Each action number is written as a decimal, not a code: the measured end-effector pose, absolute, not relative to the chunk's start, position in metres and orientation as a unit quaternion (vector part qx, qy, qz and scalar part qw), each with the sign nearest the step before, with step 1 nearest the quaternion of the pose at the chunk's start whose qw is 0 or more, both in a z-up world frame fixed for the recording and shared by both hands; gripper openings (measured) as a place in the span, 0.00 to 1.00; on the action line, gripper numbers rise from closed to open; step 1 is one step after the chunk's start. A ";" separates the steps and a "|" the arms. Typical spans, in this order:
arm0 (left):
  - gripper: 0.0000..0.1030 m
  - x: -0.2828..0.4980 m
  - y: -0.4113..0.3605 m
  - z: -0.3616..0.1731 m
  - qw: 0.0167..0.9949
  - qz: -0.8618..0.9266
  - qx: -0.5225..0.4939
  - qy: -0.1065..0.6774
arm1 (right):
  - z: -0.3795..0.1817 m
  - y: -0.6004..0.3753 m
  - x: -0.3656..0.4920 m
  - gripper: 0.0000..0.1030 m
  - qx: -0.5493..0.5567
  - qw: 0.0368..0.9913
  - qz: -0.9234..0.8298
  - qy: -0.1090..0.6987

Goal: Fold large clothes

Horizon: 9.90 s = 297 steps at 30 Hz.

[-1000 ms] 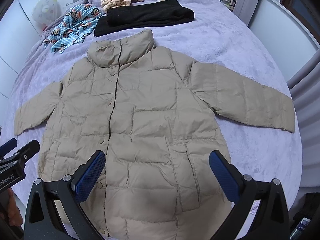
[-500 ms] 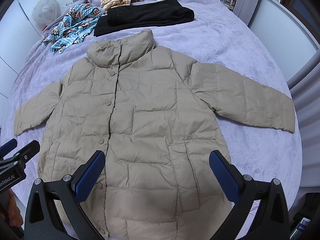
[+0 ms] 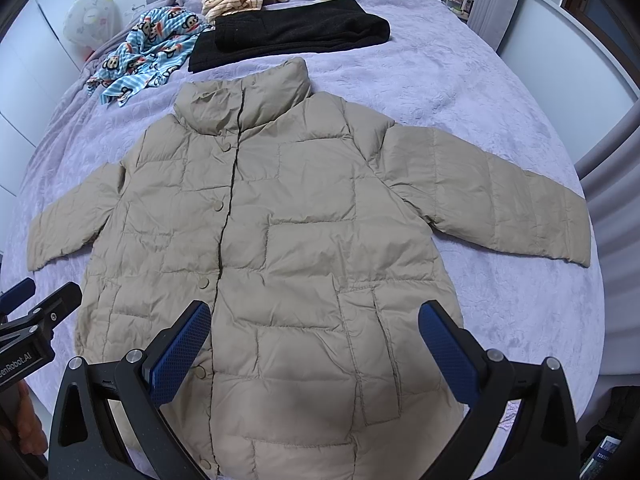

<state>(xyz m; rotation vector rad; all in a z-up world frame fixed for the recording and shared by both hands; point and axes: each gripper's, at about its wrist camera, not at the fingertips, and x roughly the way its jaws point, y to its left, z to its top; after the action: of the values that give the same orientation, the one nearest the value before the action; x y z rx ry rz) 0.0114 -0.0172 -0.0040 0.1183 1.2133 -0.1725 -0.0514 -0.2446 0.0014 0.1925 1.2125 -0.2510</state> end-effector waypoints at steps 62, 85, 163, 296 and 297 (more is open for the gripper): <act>1.00 0.012 -0.017 -0.007 0.816 -0.078 0.057 0.571 | 0.001 -0.244 -0.050 1.00 0.092 0.809 -0.119 0.568; 1.00 0.068 0.154 -0.094 0.795 -0.078 -0.163 0.579 | -0.041 -0.185 -0.040 1.00 0.149 0.792 -0.053 0.590; 0.92 0.092 -0.007 -0.066 0.875 -0.225 0.115 0.413 | -0.111 -0.246 0.023 0.77 0.187 0.822 -0.017 0.537; 1.00 0.027 -0.214 -0.100 0.803 -0.207 0.121 0.545 | -0.188 -0.631 -0.175 1.00 0.662 0.681 -0.185 0.252; 1.00 0.028 -0.215 -0.100 0.803 -0.207 0.121 0.545 | -0.193 -0.638 -0.173 1.00 0.676 0.673 -0.183 0.237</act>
<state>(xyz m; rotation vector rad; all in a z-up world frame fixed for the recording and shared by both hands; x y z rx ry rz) 0.0275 -0.2147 -0.1004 0.2590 1.1683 -0.4433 -0.1726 -0.6379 -0.1935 1.5216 0.5343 -0.4120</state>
